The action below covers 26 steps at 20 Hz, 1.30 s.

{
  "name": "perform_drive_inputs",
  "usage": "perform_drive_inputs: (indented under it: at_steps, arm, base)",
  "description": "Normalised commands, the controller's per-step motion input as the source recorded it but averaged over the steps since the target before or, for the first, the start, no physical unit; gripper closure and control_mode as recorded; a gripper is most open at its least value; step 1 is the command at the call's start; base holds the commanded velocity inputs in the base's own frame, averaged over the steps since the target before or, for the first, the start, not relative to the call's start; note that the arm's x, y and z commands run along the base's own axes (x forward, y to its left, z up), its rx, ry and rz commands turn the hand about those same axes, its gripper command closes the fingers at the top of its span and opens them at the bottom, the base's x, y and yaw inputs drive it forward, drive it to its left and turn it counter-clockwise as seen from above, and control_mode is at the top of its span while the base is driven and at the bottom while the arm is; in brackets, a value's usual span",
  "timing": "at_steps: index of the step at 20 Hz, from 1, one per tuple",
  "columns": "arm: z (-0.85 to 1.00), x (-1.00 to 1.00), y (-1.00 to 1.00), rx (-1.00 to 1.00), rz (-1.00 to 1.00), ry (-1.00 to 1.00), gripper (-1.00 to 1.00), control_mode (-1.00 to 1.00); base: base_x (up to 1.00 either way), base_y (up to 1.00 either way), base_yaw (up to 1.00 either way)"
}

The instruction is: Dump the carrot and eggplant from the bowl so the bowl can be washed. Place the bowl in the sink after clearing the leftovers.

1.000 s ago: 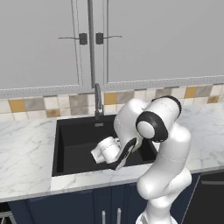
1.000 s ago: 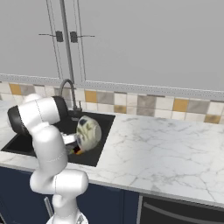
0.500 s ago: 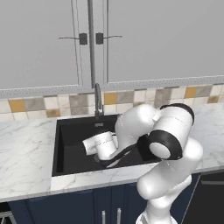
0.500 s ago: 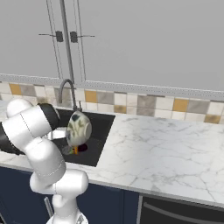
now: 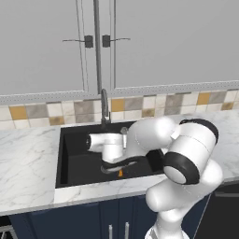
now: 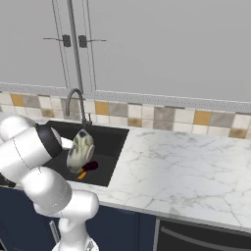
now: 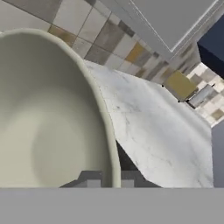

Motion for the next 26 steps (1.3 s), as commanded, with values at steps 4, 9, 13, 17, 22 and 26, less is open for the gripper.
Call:
perform_drive_inputs:
  at_steps: [4,9,13,17,22,26]
  arm:
    - [0.0,-0.08,0.22,0.33,0.12,0.24,1.0,-1.0]
    - [-0.12,-0.05,0.33,0.34,0.08,0.04,1.0,-1.0]
    - [-0.4,0.03,0.67,0.23,0.0,-0.02,1.0,-1.0]
    - [-0.38,0.1,0.85,0.19,0.0,0.0,1.0,-1.0]
    - [-0.03,0.23,0.51,0.04,0.0,0.09,1.0,-1.0]
    - [-0.2,0.16,0.27,0.0,0.0,0.13,1.0,-1.0]
  base:
    - [0.0,0.0,0.0]
    - [0.0,0.0,0.0]
    - [0.0,0.0,0.0]
    - [0.0,0.0,0.0]
    - [0.0,0.0,0.0]
    - [0.0,0.0,0.0]
